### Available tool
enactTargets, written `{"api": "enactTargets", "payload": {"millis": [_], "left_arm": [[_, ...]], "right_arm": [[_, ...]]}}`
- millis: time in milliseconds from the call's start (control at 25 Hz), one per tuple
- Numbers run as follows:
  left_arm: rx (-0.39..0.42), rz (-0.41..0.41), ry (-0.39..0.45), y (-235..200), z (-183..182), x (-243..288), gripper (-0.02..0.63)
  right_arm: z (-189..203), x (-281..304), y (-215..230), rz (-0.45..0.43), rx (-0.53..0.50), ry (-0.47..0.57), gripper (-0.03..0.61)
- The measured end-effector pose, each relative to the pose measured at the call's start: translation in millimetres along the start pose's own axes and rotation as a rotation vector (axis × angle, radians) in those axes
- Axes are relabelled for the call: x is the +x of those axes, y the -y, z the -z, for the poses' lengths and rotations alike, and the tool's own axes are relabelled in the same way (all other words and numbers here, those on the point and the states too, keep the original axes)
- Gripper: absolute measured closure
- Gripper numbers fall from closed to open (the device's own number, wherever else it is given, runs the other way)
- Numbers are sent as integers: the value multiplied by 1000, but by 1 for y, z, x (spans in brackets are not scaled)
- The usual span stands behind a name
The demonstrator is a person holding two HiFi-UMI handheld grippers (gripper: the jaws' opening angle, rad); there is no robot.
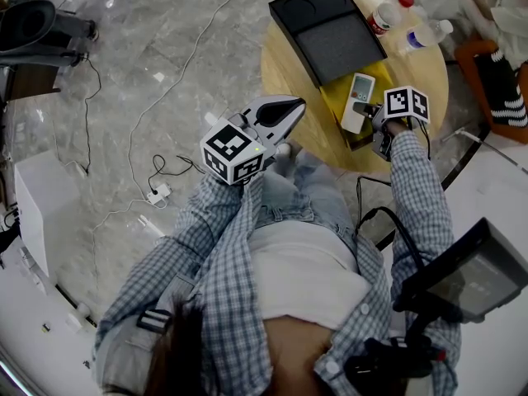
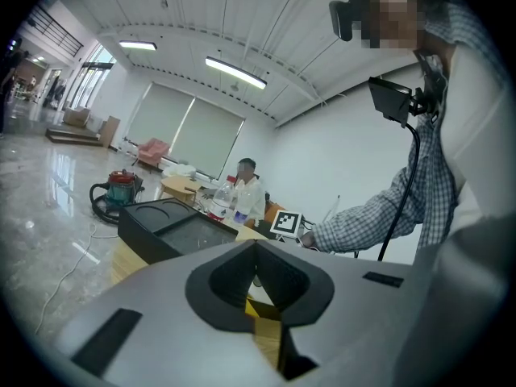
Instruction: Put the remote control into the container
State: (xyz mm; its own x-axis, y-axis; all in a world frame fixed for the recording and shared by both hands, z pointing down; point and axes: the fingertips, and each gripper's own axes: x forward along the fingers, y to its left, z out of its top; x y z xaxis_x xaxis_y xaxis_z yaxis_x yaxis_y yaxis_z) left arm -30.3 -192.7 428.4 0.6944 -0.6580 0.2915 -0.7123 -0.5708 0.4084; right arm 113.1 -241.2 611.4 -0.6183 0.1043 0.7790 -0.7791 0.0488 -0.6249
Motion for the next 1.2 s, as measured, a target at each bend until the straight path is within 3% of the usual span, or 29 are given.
{"api": "enactTargets", "payload": {"millis": [520, 840, 1200], "left_arm": [[3, 23, 13, 0, -2, -1, 604], [15, 36, 12, 4, -2, 0, 604], [45, 29, 4, 6, -4, -6, 604]], "right_arm": [[0, -10, 6, 70, 25, 40, 454], [1, -16, 17, 160, 42, 84, 456], [-7, -47, -1, 121, -85, 362, 457]]}}
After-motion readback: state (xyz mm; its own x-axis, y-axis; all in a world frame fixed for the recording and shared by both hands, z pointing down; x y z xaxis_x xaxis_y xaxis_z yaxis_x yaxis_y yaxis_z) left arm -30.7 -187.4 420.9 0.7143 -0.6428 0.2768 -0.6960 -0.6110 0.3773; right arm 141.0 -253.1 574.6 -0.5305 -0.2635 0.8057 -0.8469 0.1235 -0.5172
